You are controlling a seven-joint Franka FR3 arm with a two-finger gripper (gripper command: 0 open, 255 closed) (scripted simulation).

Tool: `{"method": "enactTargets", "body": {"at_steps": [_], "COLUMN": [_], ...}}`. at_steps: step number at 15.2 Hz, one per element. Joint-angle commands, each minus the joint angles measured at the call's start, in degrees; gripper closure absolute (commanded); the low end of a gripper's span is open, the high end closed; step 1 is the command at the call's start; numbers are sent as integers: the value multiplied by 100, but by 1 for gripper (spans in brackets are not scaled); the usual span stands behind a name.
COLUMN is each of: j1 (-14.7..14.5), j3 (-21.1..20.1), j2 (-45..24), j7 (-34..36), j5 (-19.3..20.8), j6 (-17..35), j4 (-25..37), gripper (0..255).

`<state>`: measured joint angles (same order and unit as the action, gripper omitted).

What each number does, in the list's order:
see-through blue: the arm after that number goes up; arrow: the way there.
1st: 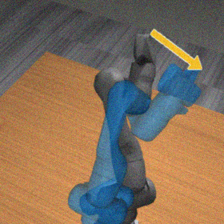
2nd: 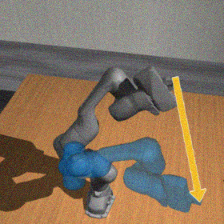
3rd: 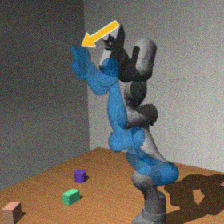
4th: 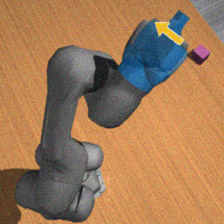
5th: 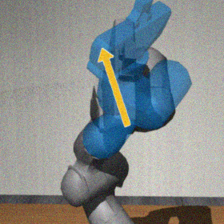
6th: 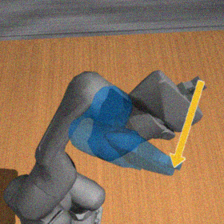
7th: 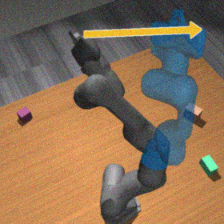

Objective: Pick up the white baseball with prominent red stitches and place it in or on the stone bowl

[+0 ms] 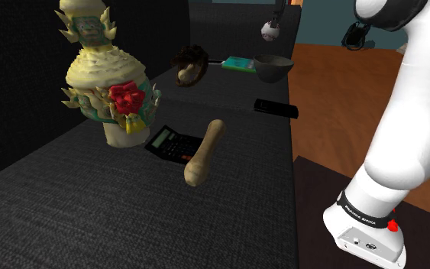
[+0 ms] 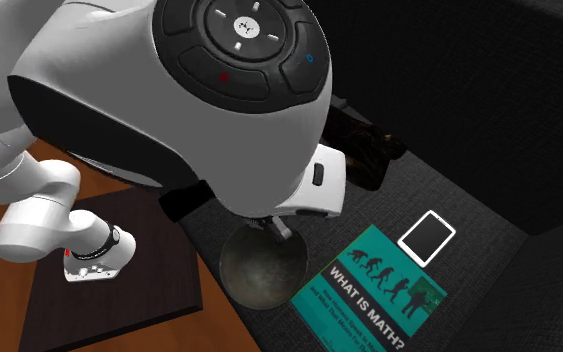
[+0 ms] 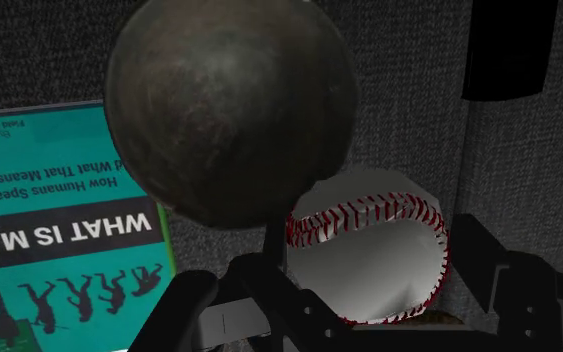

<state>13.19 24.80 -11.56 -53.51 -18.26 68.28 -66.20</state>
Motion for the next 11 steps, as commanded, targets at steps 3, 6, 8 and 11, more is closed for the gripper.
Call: {"method": "enactTargets", "body": {"at_steps": [3,6,8,11], "j1": [444,323,261,187], "j3": [171,164,157,145], "j2": [-439,-237,-126,14], "j7": [-492,-526,-546,-574], "j5": [-163,-39,27,108], "j6": [-250,93,305,604], "j4": [528,-2,-315,-740], "gripper": [255,255,255,255]}}
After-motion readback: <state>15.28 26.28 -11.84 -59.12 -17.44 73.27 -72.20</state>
